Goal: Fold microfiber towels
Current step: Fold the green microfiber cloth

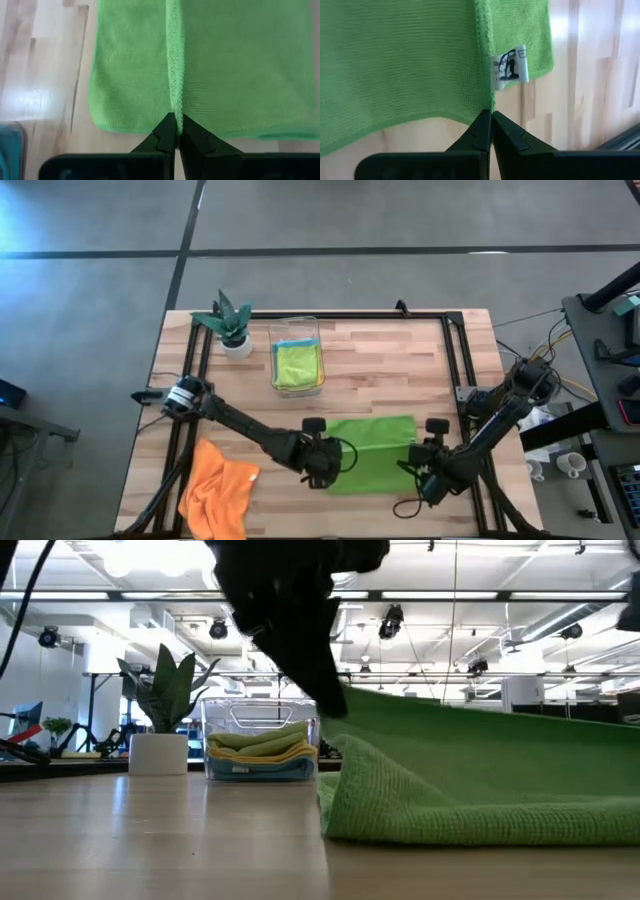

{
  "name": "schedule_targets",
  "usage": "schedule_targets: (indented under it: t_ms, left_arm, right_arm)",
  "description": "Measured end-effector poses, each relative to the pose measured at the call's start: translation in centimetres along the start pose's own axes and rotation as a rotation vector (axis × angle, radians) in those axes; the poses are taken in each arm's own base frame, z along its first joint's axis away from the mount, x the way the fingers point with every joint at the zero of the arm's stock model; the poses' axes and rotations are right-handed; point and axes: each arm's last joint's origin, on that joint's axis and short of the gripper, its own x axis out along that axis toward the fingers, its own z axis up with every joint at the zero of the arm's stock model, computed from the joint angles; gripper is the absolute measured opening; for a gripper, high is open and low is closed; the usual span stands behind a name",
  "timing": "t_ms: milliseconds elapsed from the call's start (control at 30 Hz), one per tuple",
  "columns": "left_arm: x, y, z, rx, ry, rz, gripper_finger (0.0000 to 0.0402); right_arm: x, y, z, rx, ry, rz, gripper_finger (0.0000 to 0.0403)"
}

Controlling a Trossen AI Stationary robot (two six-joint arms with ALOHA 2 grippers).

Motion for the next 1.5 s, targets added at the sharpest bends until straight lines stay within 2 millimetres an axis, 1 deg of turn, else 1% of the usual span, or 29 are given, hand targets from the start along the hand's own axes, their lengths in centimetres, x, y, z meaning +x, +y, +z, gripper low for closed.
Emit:
schedule_targets:
  t_ms: [200, 467, 600, 767, 1033, 1200, 1333, 1400, 1500]
  left_arm:
    - [1.2, 1.4, -0.4, -0.005, 0.035, 0.013, 0.0]
    - [2.0, 1.6, -0.7, 0.015, 0.023, 0.013, 0.0]
    - [2.4, 2.2, -0.3, -0.004, -0.017, 0.017, 0.0]
    - [2.8, 2.8, -0.5, -0.003, -0.004, 0.042, 0.0]
    - [3.7, 3.6, -1.6, 0.002, 0.055, 0.061, 0.0]
    - [3.6, 3.6, -1.4, -0.001, 0.052, 0.052, 0.0]
    - [4.0, 4.0, -1.7, -0.007, 0.066, 0.062, 0.0]
    - [4.5, 4.2, -1.8, -0.023, 0.06, 0.108, 0.0]
    - [4.6, 4.4, -1.9, -0.047, 0.049, 0.169, 0.0]
  right_arm:
    - [0.4, -1.2, 0.2, -0.023, 0.015, -0.002, 0.0008]
    - [1.6, -2.0, 0.6, -0.083, 0.049, -0.02, 0.0008]
    - [2.3, -2.6, 0.7, -0.079, 0.075, -0.038, 0.0008]
    - [2.3, -2.8, 0.5, -0.077, 0.058, -0.047, 0.0008]
    - [3.9, -3.2, 0.6, -0.032, 0.052, -0.042, 0.0008]
    - [4.1, -3.5, 0.8, -0.036, 0.042, -0.064, 0.0008]
    - [4.5, -3.6, 1.1, -0.024, 0.008, -0.086, 0.0009]
    - [4.9, -3.7, 1.1, -0.015, -0.002, -0.089, 0.0013]
    - [5.1, -3.8, 1.0, -0.01, -0.012, -0.104, 0.0028]
